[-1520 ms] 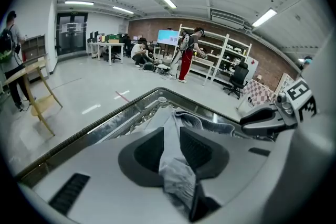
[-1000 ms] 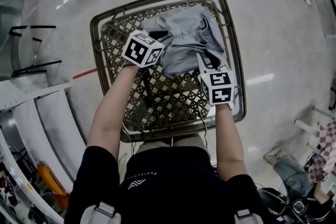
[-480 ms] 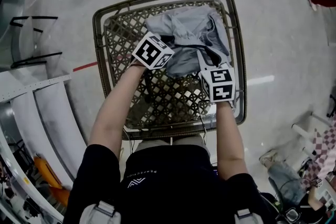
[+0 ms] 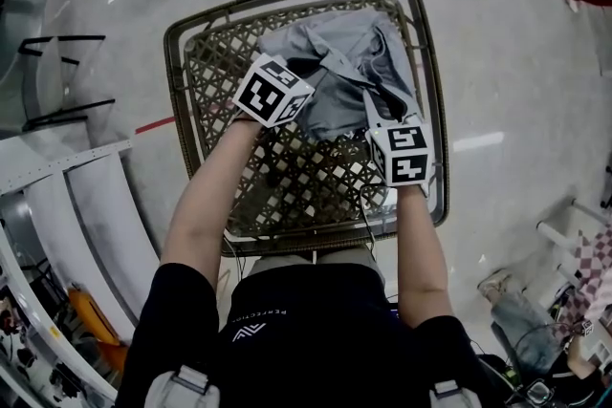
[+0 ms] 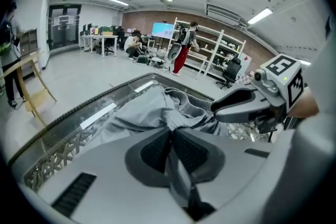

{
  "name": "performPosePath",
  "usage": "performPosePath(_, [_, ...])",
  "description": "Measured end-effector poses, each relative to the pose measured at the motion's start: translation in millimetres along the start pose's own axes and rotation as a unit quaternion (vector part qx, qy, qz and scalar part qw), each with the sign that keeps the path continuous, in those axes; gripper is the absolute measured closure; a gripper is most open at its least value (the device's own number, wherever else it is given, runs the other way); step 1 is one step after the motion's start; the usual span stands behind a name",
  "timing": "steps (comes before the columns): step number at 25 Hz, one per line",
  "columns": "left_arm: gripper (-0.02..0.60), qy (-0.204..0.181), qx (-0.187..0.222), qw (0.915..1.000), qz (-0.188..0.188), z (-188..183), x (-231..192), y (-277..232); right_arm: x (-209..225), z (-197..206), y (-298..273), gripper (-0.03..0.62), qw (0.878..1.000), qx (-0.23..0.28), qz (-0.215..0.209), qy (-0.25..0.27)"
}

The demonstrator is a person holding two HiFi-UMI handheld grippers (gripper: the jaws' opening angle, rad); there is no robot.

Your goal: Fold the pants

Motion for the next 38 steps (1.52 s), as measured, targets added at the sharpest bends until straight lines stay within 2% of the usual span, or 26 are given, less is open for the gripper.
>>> performPosePath(8, [0.552, 0.002, 0.003, 1.0000, 0.009, -24.9, -2.9, -5.3, 16.1, 12.9, 6.3, 0.511, 1.000, -0.008, 0.007, -0.013])
performPosePath(11, [0.552, -0.012, -0.006, 0.9997, 0.021, -23.5, -1.6, -5.0, 20.9, 17.1, 8.3, 0.511, 1.000, -0.007, 0.011, -0.021])
performPosePath(12, [0.546, -0.016, -0.007, 0.9995, 0.026, -23.5, -0.8, -4.5, 21.4, 17.6, 8.4, 0.511, 1.000, -0.007, 0.011, -0.023])
performPosePath(14, [0.485, -0.019, -0.005, 0.9992, 0.034, -24.6, 0.7, -3.5, 20.9, 16.9, 8.2, 0.511, 1.000, -0.006, 0.010, -0.023])
performPosePath(15, [0.483, -0.019, -0.004, 0.9993, 0.033, -25.1, 1.0, -3.6, 20.2, 16.7, 7.7, 0.511, 1.000, -0.006, 0.009, -0.022])
performPosePath(18, [0.541, -0.011, -0.001, 0.9998, 0.014, -27.1, -2.1, -7.2, 18.2, 17.8, 6.6, 0.511, 1.000, -0.011, 0.007, -0.021])
performPosePath(21, [0.555, 0.014, 0.014, 0.9998, 0.007, -32.1, -7.1, -11.8, 16.8, 17.2, 5.8, 0.511, 1.000, -0.012, 0.006, -0.020])
performPosePath(27, [0.560, 0.026, 0.029, 0.9992, -0.005, -51.6, -10.3, -26.3, 23.6, 20.0, 5.6, 0.511, 1.000, -0.014, 0.012, -0.025])
performPosePath(34, [0.561, 0.028, 0.016, 0.9993, -0.017, -73.4, -13.8, -50.7, 37.4, 25.2, 7.7, 0.511, 0.999, -0.016, 0.027, -0.039])
performPosePath(38, [0.560, 0.033, 0.010, 0.9994, -0.008, -82.8, -10.7, -68.2, 47.1, 30.9, 10.5, 0.511, 0.998, -0.023, 0.038, -0.047])
Point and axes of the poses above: the fingertips, and each gripper's own axes: y backward along the fingers, x to its right, z out of its underside, the point moved 8 cm from there along y, backward along the fingers, and after that the axes turned 2 degrees about -z, right-handed, at the moved point
